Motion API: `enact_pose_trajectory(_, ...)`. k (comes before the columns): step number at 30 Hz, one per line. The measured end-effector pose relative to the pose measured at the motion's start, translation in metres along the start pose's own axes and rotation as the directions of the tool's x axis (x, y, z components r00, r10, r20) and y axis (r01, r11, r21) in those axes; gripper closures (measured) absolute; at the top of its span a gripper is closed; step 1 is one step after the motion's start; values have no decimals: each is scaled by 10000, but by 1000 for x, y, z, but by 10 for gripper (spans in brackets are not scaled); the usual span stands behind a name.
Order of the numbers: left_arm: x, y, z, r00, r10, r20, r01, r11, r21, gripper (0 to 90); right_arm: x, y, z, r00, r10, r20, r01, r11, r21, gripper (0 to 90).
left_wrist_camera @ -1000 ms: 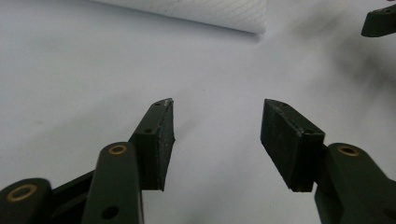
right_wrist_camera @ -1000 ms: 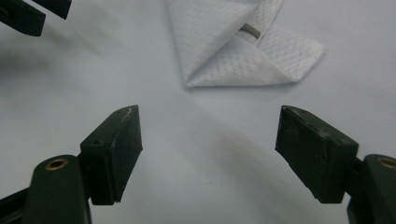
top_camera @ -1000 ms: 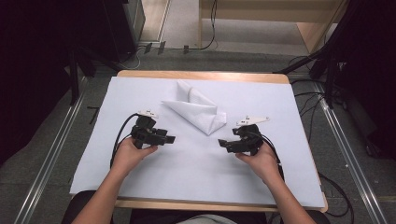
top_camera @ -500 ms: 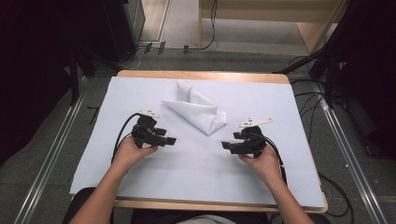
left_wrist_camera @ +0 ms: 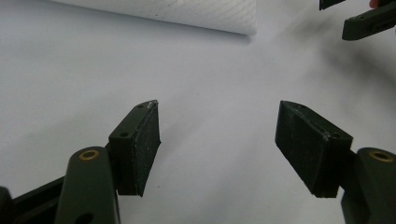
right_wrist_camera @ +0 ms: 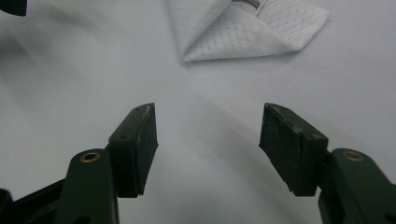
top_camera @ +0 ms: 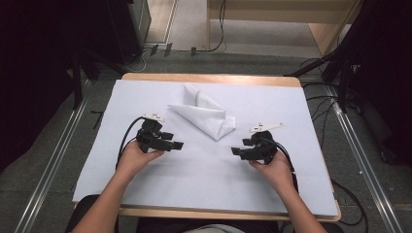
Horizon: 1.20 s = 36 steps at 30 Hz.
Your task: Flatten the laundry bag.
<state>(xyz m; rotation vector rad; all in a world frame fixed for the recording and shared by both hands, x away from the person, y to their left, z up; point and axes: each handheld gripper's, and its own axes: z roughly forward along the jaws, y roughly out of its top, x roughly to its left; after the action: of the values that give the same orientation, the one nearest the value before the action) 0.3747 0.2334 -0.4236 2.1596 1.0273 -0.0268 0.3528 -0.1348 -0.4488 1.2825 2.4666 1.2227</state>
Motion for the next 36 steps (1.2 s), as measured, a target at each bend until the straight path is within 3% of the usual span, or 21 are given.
enact_pose_trajectory(17, 2, -1, -3, 9999, -112, -15, 112, 9999, 83, 329, 2, 1, 1, 10000, 63, -36, -63, 9999, 124, 420)
enact_pose_trajectory(24, 2, -1, -7, 9999, -166, -48, 166, 9998, 63, 328, 3, 4, 2, 9999, 130, -78, -129, 9998, 148, 479)
enact_pose_trajectory(31, 3, -3, -13, 9996, -277, -73, 277, 9996, -30, 328, 1, 17, -1, 9995, 287, -113, -289, 9995, -120, 655)
enact_pose_trajectory(32, 3, -4, -14, 9996, -279, -102, 278, 9996, -49, 329, 0, 22, -1, 9996, 265, -114, -265, 9996, -56, 734)
enact_pose_trajectory(36, 3, -5, -17, 9995, -293, -154, 292, 9996, -64, 329, -4, 32, -1, 9992, 290, -286, -289, 9996, 42, 881)
